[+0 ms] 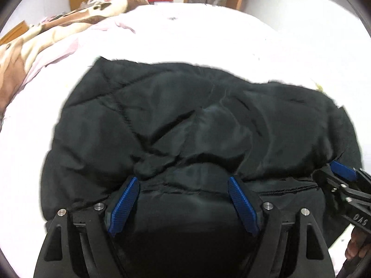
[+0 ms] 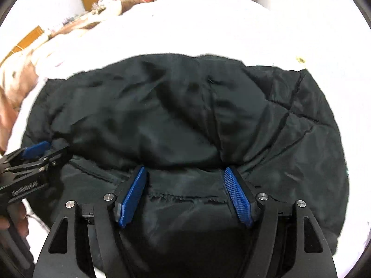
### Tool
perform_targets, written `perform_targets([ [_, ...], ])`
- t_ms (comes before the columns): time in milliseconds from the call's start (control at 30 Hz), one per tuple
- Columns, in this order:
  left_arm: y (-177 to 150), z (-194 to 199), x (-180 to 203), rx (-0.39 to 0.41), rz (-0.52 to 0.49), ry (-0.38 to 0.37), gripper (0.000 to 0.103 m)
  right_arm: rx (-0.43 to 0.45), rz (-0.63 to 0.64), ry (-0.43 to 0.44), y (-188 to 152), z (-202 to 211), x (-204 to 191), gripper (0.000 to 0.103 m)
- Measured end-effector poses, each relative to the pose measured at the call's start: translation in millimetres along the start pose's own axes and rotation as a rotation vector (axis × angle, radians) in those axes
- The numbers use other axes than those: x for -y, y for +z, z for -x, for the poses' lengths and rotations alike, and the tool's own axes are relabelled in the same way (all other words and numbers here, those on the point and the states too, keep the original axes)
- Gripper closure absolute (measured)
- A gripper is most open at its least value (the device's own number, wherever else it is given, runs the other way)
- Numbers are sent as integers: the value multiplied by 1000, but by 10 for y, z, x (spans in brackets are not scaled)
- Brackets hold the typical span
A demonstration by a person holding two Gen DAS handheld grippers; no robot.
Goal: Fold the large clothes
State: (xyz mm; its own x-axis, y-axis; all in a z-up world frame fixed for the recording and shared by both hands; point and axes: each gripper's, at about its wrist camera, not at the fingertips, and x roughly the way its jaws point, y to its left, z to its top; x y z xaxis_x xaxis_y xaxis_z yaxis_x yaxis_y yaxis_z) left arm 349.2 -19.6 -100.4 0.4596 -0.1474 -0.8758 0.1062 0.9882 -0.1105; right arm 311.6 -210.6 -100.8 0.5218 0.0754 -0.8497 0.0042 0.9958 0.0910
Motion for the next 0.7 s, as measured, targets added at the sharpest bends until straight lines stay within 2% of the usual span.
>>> perform_targets([
  [100, -76, 209, -183, 36, 6, 60, 24, 72, 19, -75, -72, 270, 142, 33],
  [233, -235, 132, -420, 27, 12, 90, 24, 15, 4, -159, -238, 148, 458, 33],
  [367, -299, -142, -410, -2, -17, 97, 23, -3, -26, -128, -398, -161, 599, 33],
  [500, -308, -336, -485, -36, 20, 73, 23, -41, -27, -118, -434, -390, 567, 33],
  [700, -331, -399, -554, -24, 14, 82, 23, -57, -23, -114, -442, -437, 596, 32],
])
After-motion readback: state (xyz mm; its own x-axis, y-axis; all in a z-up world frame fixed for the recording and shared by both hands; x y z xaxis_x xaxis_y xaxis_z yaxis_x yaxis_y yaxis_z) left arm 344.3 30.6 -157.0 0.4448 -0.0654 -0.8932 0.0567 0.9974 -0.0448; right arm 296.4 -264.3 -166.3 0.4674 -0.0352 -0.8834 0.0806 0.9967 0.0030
